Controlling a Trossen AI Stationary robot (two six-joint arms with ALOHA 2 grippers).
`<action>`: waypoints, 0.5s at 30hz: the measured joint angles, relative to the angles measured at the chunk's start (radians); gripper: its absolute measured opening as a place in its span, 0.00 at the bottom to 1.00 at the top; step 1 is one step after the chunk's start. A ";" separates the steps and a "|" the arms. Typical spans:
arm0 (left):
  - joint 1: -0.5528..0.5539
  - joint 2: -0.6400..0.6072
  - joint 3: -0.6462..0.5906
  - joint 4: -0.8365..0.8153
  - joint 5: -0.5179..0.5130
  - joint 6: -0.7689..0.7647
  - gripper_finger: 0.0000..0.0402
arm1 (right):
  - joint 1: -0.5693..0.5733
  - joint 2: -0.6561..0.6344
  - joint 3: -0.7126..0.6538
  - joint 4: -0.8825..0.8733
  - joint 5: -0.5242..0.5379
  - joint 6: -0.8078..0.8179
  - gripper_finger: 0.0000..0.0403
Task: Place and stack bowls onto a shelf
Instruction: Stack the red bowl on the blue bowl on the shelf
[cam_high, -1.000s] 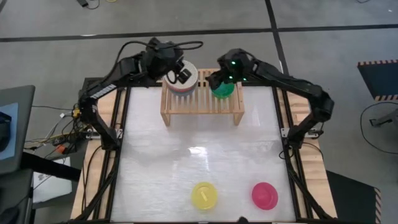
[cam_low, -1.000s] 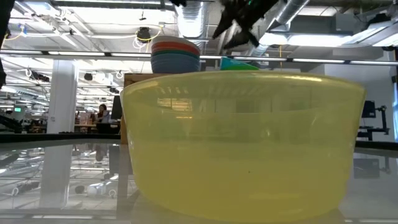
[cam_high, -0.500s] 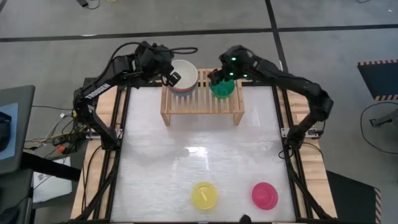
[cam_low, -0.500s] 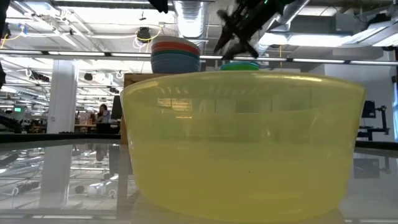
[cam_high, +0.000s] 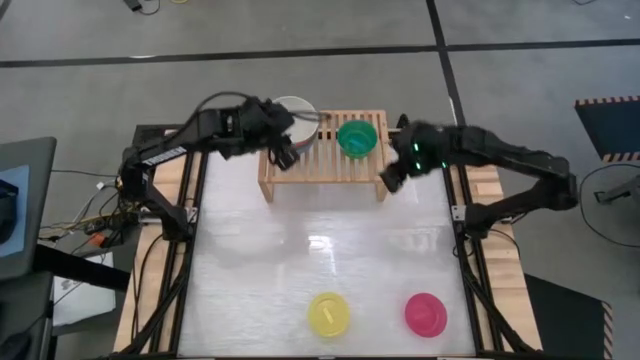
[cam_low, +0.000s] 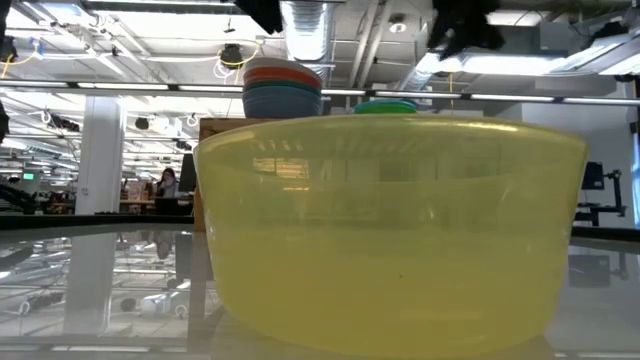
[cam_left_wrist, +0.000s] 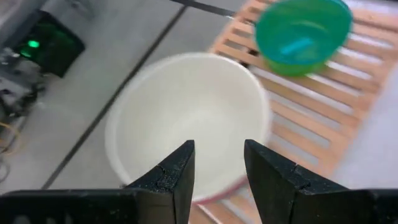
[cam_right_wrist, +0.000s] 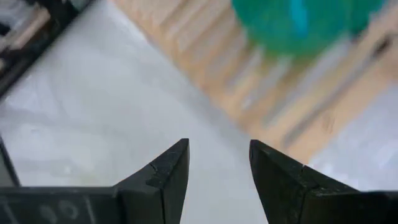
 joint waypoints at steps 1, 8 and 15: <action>-0.018 -0.006 -0.030 0.017 0.004 -0.010 0.32 | 0.026 -0.027 -0.048 -0.001 0.000 0.031 0.48; -0.146 -0.049 -0.188 0.157 0.052 -0.067 0.32 | 0.252 -0.181 -0.306 0.000 0.001 0.239 0.48; -0.256 -0.052 -0.295 0.276 0.109 -0.097 0.32 | 0.544 -0.181 -0.445 -0.008 0.020 0.359 0.48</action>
